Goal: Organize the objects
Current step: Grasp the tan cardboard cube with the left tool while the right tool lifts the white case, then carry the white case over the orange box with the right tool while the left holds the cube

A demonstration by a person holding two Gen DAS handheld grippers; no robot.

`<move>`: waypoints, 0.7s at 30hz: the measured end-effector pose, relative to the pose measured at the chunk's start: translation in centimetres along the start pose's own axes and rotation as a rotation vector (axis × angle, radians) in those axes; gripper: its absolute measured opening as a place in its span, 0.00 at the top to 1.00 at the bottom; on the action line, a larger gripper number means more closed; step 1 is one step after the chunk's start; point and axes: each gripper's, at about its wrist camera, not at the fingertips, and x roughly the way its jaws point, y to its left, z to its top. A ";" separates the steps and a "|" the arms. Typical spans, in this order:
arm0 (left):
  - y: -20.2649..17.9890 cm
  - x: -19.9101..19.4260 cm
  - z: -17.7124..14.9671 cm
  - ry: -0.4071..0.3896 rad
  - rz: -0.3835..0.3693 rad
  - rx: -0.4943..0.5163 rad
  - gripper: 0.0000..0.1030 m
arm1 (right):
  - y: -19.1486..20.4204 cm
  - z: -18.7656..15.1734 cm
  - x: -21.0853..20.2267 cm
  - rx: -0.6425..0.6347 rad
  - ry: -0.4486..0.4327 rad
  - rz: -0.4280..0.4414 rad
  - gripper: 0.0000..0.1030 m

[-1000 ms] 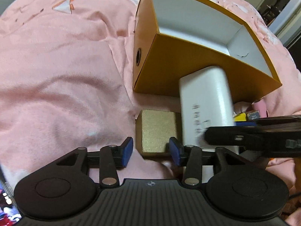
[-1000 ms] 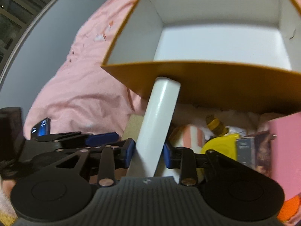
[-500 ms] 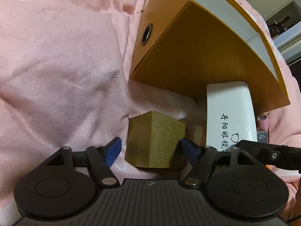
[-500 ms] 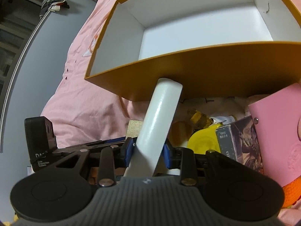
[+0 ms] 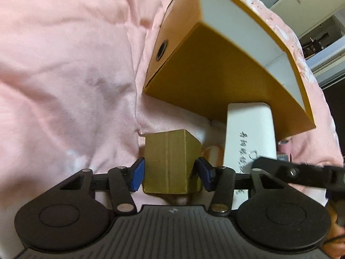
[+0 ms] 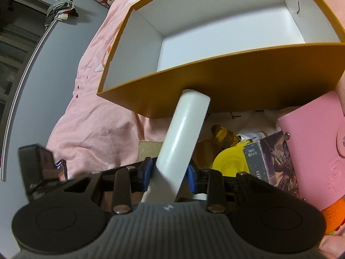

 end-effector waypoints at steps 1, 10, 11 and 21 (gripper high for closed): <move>-0.5 -0.7 -0.5 -0.018 0.017 0.016 0.45 | 0.0 0.0 -0.2 -0.005 -0.003 0.002 0.66; -4.2 -5.9 -0.8 -0.197 0.053 0.126 0.46 | 1.3 -0.4 -4.4 -0.097 -0.112 0.006 0.70; -4.4 -6.5 -0.7 -0.212 0.037 0.126 0.46 | 1.4 -0.3 -4.9 -0.098 -0.121 0.010 0.70; -7.3 -9.9 2.3 -0.291 -0.060 0.190 0.46 | 4.0 1.6 -10.0 -0.182 -0.198 0.022 0.71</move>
